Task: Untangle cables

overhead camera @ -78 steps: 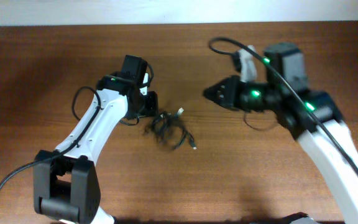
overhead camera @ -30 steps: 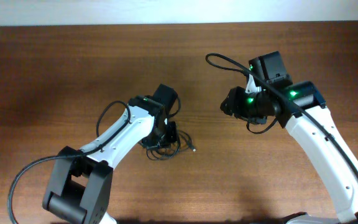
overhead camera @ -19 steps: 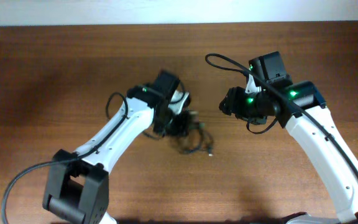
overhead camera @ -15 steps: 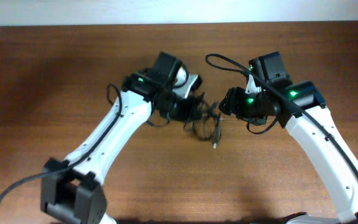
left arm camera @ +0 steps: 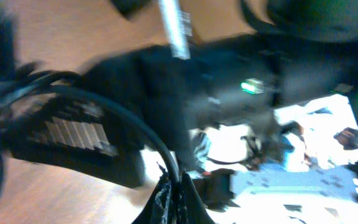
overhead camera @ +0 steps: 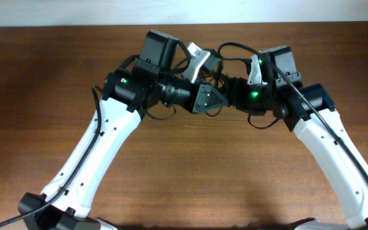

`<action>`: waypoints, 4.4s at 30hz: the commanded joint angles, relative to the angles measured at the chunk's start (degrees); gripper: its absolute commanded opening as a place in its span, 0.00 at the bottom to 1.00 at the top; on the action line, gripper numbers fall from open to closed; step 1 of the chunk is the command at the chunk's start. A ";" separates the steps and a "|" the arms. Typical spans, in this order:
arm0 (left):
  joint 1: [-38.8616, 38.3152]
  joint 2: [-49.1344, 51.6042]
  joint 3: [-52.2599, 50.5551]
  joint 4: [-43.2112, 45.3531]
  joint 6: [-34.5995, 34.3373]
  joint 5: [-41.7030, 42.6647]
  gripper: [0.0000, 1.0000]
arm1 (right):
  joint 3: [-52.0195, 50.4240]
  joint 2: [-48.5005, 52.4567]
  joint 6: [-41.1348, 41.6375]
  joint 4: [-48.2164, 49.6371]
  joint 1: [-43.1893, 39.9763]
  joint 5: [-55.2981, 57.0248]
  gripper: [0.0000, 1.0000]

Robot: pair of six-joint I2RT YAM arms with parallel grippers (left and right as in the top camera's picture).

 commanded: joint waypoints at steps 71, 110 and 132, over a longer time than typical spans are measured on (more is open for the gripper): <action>11.58 -0.50 0.96 1.07 -13.88 8.17 0.00 | 0.48 8.31 -3.17 -13.57 -9.44 21.09 0.49; 10.88 -0.46 -0.22 13.00 1.88 21.09 0.00 | 0.48 8.37 -8.55 -8.92 -9.40 -1.25 0.72; 10.40 -0.74 -0.22 16.17 -18.82 3.76 0.00 | 0.42 8.37 -7.72 -9.73 -9.40 0.70 0.73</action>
